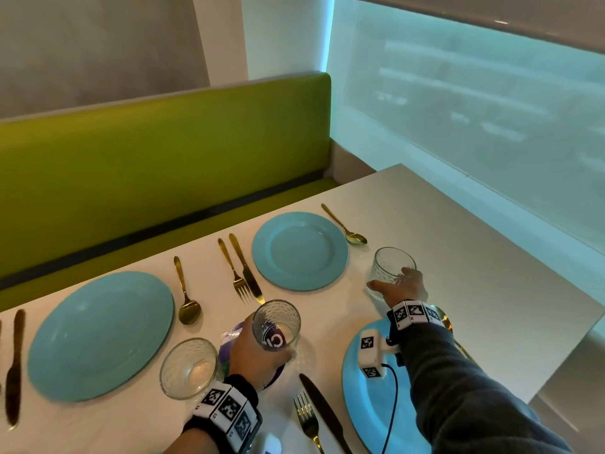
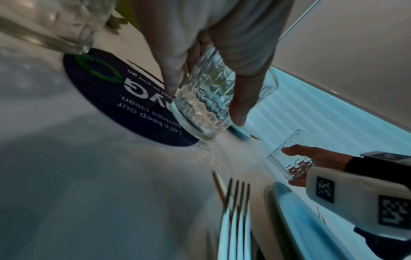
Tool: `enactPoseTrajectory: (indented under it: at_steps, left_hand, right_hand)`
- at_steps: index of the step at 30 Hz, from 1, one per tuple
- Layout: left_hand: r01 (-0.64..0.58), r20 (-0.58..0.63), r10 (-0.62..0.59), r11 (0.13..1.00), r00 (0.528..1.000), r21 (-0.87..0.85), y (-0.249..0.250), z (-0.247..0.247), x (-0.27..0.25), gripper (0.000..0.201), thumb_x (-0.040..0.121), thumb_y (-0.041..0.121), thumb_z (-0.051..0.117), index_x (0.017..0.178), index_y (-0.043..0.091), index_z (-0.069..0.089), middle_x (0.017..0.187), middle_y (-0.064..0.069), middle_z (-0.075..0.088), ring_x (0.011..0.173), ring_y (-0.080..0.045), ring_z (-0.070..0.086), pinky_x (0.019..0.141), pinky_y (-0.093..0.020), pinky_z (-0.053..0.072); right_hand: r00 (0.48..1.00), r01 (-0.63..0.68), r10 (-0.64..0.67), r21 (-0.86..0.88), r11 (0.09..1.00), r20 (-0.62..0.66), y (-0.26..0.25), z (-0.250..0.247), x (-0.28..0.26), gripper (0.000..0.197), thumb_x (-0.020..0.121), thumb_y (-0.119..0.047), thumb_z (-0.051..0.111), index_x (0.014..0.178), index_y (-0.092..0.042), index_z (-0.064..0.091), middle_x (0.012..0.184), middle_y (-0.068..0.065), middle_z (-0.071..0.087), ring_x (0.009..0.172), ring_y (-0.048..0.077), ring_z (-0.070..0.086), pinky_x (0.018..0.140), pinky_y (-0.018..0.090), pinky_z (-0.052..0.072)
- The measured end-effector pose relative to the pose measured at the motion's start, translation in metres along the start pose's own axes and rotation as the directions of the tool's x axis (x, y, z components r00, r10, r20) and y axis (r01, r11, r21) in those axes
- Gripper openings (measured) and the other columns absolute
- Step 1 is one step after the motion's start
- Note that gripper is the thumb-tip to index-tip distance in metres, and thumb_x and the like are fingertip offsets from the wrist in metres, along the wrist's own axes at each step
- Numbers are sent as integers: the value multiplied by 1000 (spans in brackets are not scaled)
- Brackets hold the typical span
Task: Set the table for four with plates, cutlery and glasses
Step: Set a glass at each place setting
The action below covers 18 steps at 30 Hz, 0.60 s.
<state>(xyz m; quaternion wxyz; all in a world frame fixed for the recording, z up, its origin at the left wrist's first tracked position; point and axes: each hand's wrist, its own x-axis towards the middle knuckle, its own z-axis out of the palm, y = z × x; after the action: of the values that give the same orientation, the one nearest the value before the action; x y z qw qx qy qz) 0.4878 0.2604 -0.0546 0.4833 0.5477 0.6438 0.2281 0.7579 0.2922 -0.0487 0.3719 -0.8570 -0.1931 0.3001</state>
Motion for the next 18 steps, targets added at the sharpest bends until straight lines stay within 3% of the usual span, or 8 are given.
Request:
enactPoseTrajectory:
  at_steps: [5,10,18]
  left_hand:
    - [12,11,-12,1000,1000,-13,-6,1,4,95,56,12,87,135,14,36,131,-3,51,122,-17,47,105,-28,36]
    - [42,24,-42,999,999,-1,-6,-3,-3,130,48,21,91,148,19,9,153,-7,25,140,-25,28,115,-40,28]
    - [-25,3,25,999,1000,-36,7,-16,-17,130,52,14,90,147,22,1,154,-9,19,141,-24,25,113,-34,26]
  right_hand:
    - [1000,-18,18,11,1000,1,3,2,7,85,60,-21,87,131,-18,39,130,13,54,119,32,51,98,35,43]
    - [1000,4,-4,8,1000,9,3,6,8,89,59,-20,88,132,-20,38,132,10,53,121,30,50,98,30,40]
    - [997,-65,66,-41,997,37,-5,1,-10,98,62,-18,86,140,-15,27,137,17,48,125,35,46,102,40,39]
